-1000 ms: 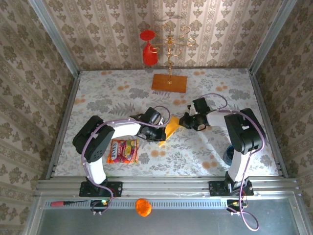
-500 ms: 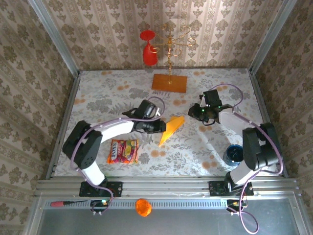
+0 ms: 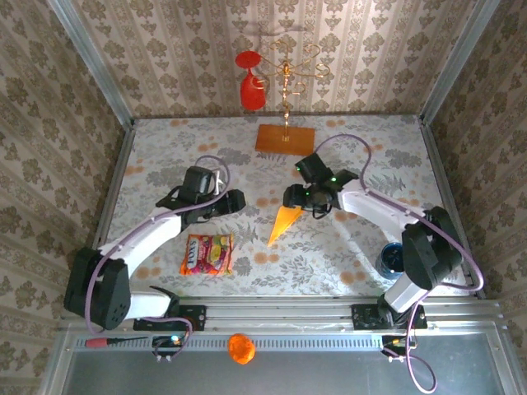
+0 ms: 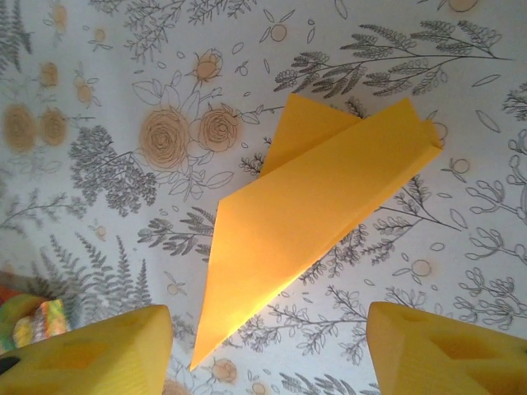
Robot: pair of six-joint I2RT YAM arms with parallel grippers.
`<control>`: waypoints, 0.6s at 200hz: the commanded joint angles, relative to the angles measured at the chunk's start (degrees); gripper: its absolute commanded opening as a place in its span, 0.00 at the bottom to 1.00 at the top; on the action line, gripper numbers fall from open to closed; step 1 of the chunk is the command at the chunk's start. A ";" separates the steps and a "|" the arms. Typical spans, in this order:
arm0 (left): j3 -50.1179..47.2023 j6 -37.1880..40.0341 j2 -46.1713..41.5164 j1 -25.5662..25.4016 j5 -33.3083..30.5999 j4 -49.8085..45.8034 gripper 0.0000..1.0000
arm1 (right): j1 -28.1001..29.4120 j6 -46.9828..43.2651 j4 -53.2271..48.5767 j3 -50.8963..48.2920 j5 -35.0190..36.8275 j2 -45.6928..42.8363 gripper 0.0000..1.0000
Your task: Fold a paper plane with a square sheet of paper (pick it up from the middle)
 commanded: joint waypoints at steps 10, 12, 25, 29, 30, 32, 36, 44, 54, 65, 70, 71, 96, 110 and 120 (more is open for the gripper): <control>-2.58 4.15 -4.67 4.39 -2.17 -3.54 0.80 | 4.79 4.65 -9.48 6.67 11.83 7.27 0.67; -2.70 4.33 -4.86 4.62 -2.25 -3.69 0.81 | 5.06 4.89 -9.79 7.19 12.17 7.76 0.67; -3.60 5.11 -6.26 5.88 -2.90 -4.45 0.82 | 6.49 6.92 -11.99 9.80 14.56 10.83 0.66; -3.78 5.33 -6.69 6.18 -3.11 -4.79 0.83 | 6.76 7.82 -12.78 10.58 15.21 11.65 0.66; -3.83 5.36 -6.79 6.26 -3.22 -4.86 0.84 | 6.85 8.01 -12.96 10.76 15.38 11.92 0.66; -3.91 5.41 -7.02 6.43 -3.42 -4.96 0.84 | 6.96 8.37 -13.27 11.16 15.62 12.41 0.65; -4.09 5.61 -7.37 6.73 -3.73 -5.29 0.85 | 7.22 8.97 -13.77 11.82 15.88 13.20 0.65; -4.55 5.91 -8.21 7.37 -4.17 -5.71 0.86 | 7.69 9.70 -14.18 12.90 16.02 14.64 0.64; -4.92 6.35 -9.00 8.18 -4.25 -6.28 0.87 | 8.21 10.81 -14.90 14.28 16.66 16.33 0.64; -5.32 6.78 -9.67 8.85 -4.29 -6.74 0.88 | 8.72 11.61 -15.91 15.97 17.33 18.05 0.64; -5.47 7.01 -9.91 9.18 -4.21 -6.93 0.88 | 8.98 11.73 -16.38 16.83 17.89 18.86 0.64; -5.47 7.08 -9.94 9.21 -4.13 -6.99 0.88 | 9.05 11.77 -16.52 17.00 18.00 19.00 0.64; -5.77 7.80 -10.32 10.27 -3.54 -7.49 0.89 | 10.80 12.17 -20.81 22.24 21.96 23.44 0.69; -5.97 7.78 -10.49 10.66 -3.48 -7.58 0.89 | 11.56 12.97 -23.50 24.57 24.52 25.45 0.70; -6.27 7.64 -10.67 10.80 -3.42 -7.37 0.89 | 11.93 13.63 -24.96 25.46 25.95 26.33 0.71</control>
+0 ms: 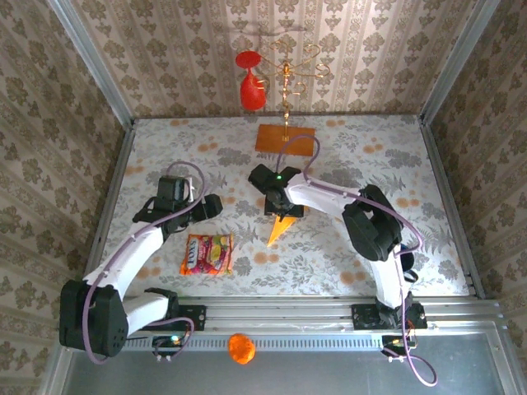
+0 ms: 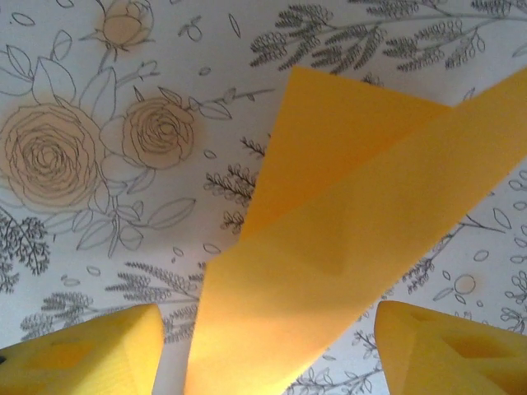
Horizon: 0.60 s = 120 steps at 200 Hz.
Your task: Fold a paper plane with a square sheet of paper (pick it up from the middle)
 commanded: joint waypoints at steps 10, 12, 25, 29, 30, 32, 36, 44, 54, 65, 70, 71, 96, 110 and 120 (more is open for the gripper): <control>-0.94 1.86 -1.34 0.96 0.08 -1.44 0.89 | 1.47 3.94 -9.21 3.78 8.33 3.09 0.70; -0.96 1.84 -1.34 1.02 0.08 -1.41 0.89 | 1.45 4.04 -9.45 3.83 8.53 3.13 0.69; -1.06 1.86 -1.43 1.23 0.16 -1.43 0.89 | 1.47 4.56 -10.01 4.01 9.27 3.05 0.68; -1.05 1.81 -1.44 1.32 0.21 -1.38 0.89 | 1.45 4.69 -10.03 4.00 9.45 3.02 0.68; -1.05 1.79 -1.43 1.34 0.23 -1.42 0.89 | 1.46 4.75 -10.03 3.97 9.52 2.99 0.68; -1.05 1.84 -1.43 1.31 0.25 -1.40 0.89 | 1.47 4.77 -10.03 3.95 9.62 2.97 0.68; -1.08 1.91 -1.43 1.36 0.25 -1.50 0.89 | 1.47 4.83 -10.03 4.00 9.66 2.90 0.67; -0.97 1.87 -1.43 1.44 0.36 -1.51 0.89 | 1.47 4.82 -9.89 3.85 9.62 2.87 0.66; -0.94 1.80 -1.34 1.45 0.49 -1.53 0.89 | 1.44 4.67 -9.98 4.02 9.55 3.04 0.65; -0.97 1.72 -1.27 1.52 0.56 -1.44 0.89 | 1.46 4.58 -10.16 4.42 9.29 3.24 0.64; -0.98 1.73 -1.25 1.57 0.58 -1.45 0.89 | 1.47 4.63 -10.21 4.54 9.11 3.31 0.64; -0.93 1.71 -1.21 1.55 0.59 -1.45 0.89 | 1.47 4.58 -10.25 4.55 9.04 3.27 0.64; -0.79 1.86 -1.16 1.53 0.91 -1.71 0.89 | 1.43 4.58 -9.59 4.51 7.93 3.14 0.60; -0.79 1.91 -1.09 1.58 0.89 -1.78 0.89 | 1.47 4.89 -9.21 4.12 7.30 3.07 0.57; -0.79 1.94 -1.06 1.58 0.87 -1.82 0.89 | 1.46 5.21 -9.07 3.87 7.24 2.96 0.55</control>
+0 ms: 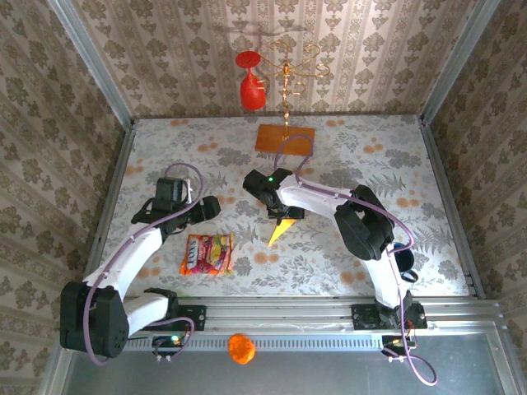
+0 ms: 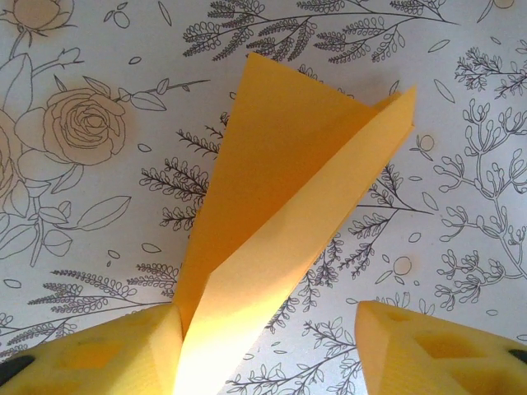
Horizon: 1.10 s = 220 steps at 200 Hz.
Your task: Fold a paper plane with a square sheet of paper (pick it up from the middle)
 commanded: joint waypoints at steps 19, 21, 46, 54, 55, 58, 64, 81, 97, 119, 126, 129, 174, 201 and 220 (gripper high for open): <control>-0.29 1.29 -0.70 0.53 0.74 -1.14 0.89 | -0.12 3.05 -1.86 0.45 1.53 0.16 0.50; -0.29 1.29 -0.70 0.55 0.72 -1.08 0.89 | -0.11 3.17 -1.87 0.39 1.62 0.15 0.49; -0.03 1.40 -0.75 0.54 0.33 -1.80 0.89 | -0.10 4.59 -2.10 -0.67 2.94 -0.98 0.39; -0.02 1.39 -0.79 0.53 0.12 -1.85 0.89 | -0.12 5.11 -2.13 -1.08 3.31 -1.39 0.37; -0.02 1.38 -0.79 0.53 0.11 -1.85 0.89 | -0.11 5.13 -2.18 -1.09 3.40 -1.46 0.37; -0.07 1.43 -0.81 0.53 0.10 -1.85 0.89 | -0.10 5.37 -2.22 -1.25 3.47 -1.63 0.37; -0.11 1.44 -0.88 0.61 0.01 -1.93 0.89 | -0.12 5.86 -2.27 -1.52 3.65 -1.88 0.36; -0.11 1.33 -0.88 0.66 0.01 -1.87 0.89 | -0.15 6.83 -1.98 -2.47 3.86 -2.47 0.35; -0.03 1.36 -0.89 0.62 0.01 -1.83 0.89 | -0.14 8.04 -1.96 -3.20 3.95 -2.81 0.31; -0.05 1.40 -0.88 0.73 0.01 -1.86 0.89 | -0.14 10.62 -1.98 -4.46 4.95 -3.94 0.27; -0.11 1.36 -0.88 0.73 0.01 -1.88 0.89 | -0.10 11.06 -1.83 -4.94 5.51 -4.40 0.27; -0.11 1.38 -0.89 0.71 0.01 -1.90 0.89 | -0.10 11.30 -1.90 -5.08 5.70 -4.59 0.27; -0.16 1.32 -0.87 0.76 0.02 -1.82 0.89 | -0.27 12.70 -2.14 -6.19 7.27 -5.60 0.24; -0.19 1.38 -0.75 0.80 0.06 -1.86 0.89 | -0.27 12.55 -1.50 -6.87 7.41 -6.23 0.10; -0.06 1.20 -0.79 0.89 0.10 -1.84 0.89 | -0.36 12.48 -1.39 -7.33 7.74 -6.84 0.03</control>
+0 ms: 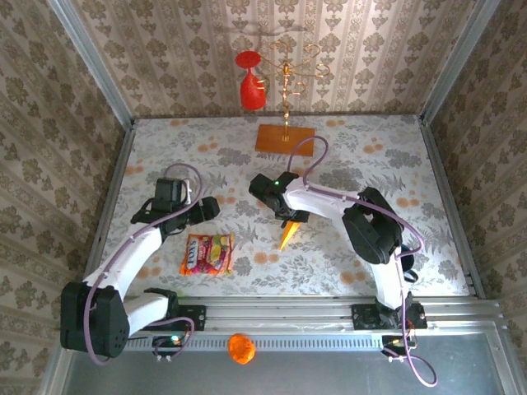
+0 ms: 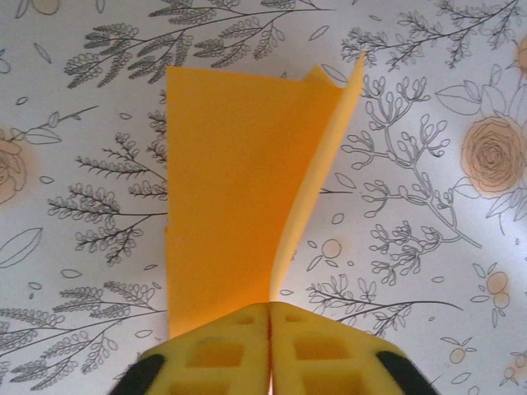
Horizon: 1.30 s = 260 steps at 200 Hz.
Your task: Fold a paper plane with a square sheet of paper (pick it up from the middle)
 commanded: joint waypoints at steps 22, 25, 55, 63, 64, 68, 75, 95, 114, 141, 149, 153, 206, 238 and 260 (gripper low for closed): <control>-0.09 0.88 -0.71 0.64 0.64 -0.72 0.89 | -0.42 0.62 -0.90 -0.78 4.01 -3.37 0.00; -0.15 0.88 -0.70 0.64 0.72 -0.57 0.89 | -0.42 0.33 -0.91 -0.66 4.22 -3.63 0.00; -0.27 0.26 -0.44 1.06 1.74 -0.10 0.89 | -0.90 -6.55 -1.14 3.79 3.29 -5.36 0.00; -0.43 0.10 -0.29 1.08 2.03 0.40 0.89 | -1.04 -8.63 -1.66 5.75 3.00 -5.43 0.00; -0.40 0.09 -0.23 1.08 2.04 0.41 0.89 | -1.07 -8.94 -1.67 6.06 3.04 -5.45 0.00; -0.54 -0.05 -0.12 1.20 2.10 0.55 0.89 | -1.13 -10.61 -1.60 7.17 2.60 -5.48 0.00; -0.55 -0.21 0.08 1.25 2.26 0.67 0.89 | -1.24 -12.92 -1.73 8.83 1.74 -5.43 0.00; -0.65 -0.84 0.94 1.53 2.92 1.33 0.89 | -1.88 -19.06 0.03 12.23 -3.00 -5.26 0.00; -0.80 -2.23 1.40 1.70 3.96 2.69 0.90 | -2.67 -23.13 5.56 12.06 -9.58 -6.59 0.00; -1.08 -4.52 1.90 1.87 5.91 5.34 0.92 | -4.72 -25.69 20.08 5.33 -21.77 -10.66 0.00; -1.08 -5.15 2.06 1.87 6.71 6.13 0.92 | -5.78 -25.39 24.67 2.88 -25.82 -11.42 0.00; -1.10 -5.52 2.10 1.87 6.99 6.56 0.92 | -6.42 -25.15 27.21 1.52 -28.13 -11.75 0.00; -0.58 -9.32 6.43 -2.02 11.80 14.68 0.94 | -12.54 -16.54 56.22 -17.25 -46.73 -12.41 0.00; 3.32 -10.37 12.80 -7.41 10.42 14.86 0.94 | -14.28 -13.31 65.58 -24.71 -48.51 -12.58 0.00; 4.89 -13.16 17.66 -10.67 10.31 17.36 0.95 | -15.23 -10.13 71.64 -30.68 -48.12 -12.99 0.00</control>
